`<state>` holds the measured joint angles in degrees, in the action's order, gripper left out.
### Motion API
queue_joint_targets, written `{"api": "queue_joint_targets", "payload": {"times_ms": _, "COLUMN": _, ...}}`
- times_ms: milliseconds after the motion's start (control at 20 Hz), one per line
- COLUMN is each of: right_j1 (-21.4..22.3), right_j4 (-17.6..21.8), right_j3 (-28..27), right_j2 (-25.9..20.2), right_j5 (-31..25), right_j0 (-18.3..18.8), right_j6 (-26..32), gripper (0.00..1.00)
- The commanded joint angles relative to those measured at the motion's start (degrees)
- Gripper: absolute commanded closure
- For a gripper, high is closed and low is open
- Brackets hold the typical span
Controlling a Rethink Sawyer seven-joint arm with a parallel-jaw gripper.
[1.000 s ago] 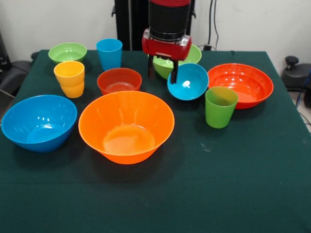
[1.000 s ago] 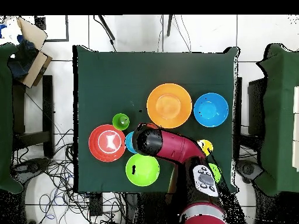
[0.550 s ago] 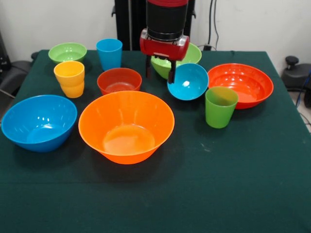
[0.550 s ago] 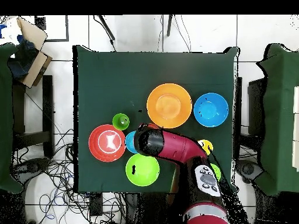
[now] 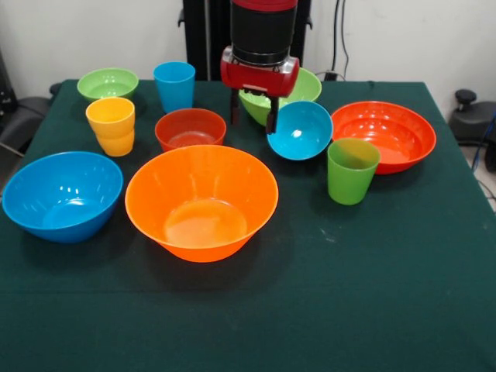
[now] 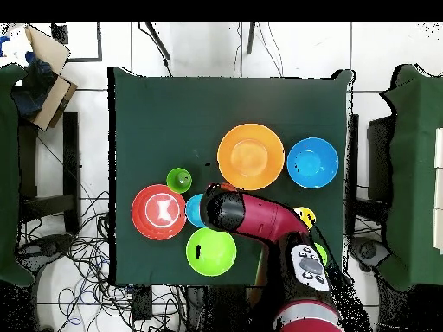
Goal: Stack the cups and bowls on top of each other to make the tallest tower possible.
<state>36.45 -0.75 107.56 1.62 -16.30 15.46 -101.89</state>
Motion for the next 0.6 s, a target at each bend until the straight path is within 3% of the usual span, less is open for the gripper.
{"api": "queue_joint_targets", "payload": {"times_ms": 50, "right_j1": -2.86, "right_j4": 3.35, "right_j3": -3.21, "right_j2": -5.86, "right_j5": -2.51, "right_j0": 0.38, "right_j6": -0.92, "gripper": 0.0}}
{"api": "queue_joint_targets", "payload": {"times_ms": 600, "right_j1": -2.72, "right_j4": 3.55, "right_j3": -2.98, "right_j2": -6.22, "right_j5": -2.42, "right_j0": 0.72, "right_j6": -0.65, "gripper": 0.0}}
